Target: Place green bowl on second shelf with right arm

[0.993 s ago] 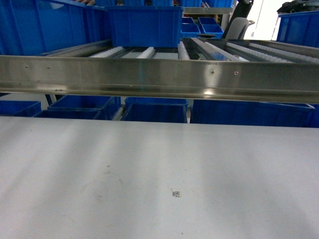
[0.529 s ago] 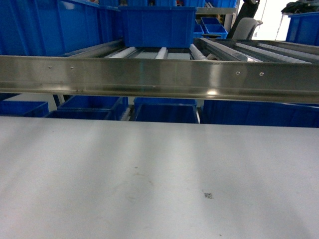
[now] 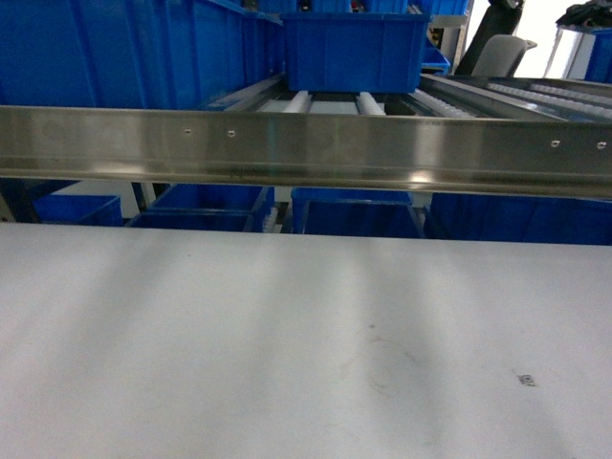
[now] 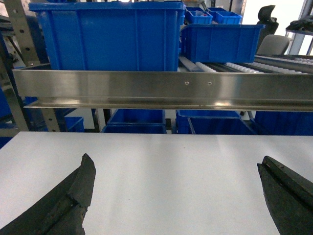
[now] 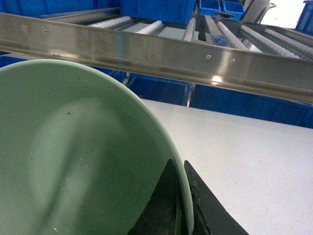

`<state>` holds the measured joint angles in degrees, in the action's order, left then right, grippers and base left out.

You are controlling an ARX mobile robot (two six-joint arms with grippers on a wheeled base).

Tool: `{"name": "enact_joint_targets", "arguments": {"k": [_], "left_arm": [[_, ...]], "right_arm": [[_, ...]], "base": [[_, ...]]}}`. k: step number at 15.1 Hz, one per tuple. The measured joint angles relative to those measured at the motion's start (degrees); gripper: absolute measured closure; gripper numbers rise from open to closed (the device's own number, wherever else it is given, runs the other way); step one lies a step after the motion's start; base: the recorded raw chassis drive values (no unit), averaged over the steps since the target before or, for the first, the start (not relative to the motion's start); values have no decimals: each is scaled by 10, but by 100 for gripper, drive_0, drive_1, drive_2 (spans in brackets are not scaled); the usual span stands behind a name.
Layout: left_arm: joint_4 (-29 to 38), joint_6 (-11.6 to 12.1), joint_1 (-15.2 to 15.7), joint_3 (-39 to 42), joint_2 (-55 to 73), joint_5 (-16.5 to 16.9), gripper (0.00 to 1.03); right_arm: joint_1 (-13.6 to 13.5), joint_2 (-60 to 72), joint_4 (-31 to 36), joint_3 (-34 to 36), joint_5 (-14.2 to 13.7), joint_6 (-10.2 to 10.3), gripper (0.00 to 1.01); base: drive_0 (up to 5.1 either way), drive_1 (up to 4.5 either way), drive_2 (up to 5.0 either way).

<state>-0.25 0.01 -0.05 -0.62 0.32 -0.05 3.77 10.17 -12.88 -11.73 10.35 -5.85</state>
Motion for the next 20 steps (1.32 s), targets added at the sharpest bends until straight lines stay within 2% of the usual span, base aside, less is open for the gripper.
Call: {"name": "enact_joint_targets", "arguments": {"k": [20], "left_arm": [[0,0,0,0,0,0,5]], "right_arm": [[0,-1,0,0,0,0,99]], "base": [[-485,191,301]]}}
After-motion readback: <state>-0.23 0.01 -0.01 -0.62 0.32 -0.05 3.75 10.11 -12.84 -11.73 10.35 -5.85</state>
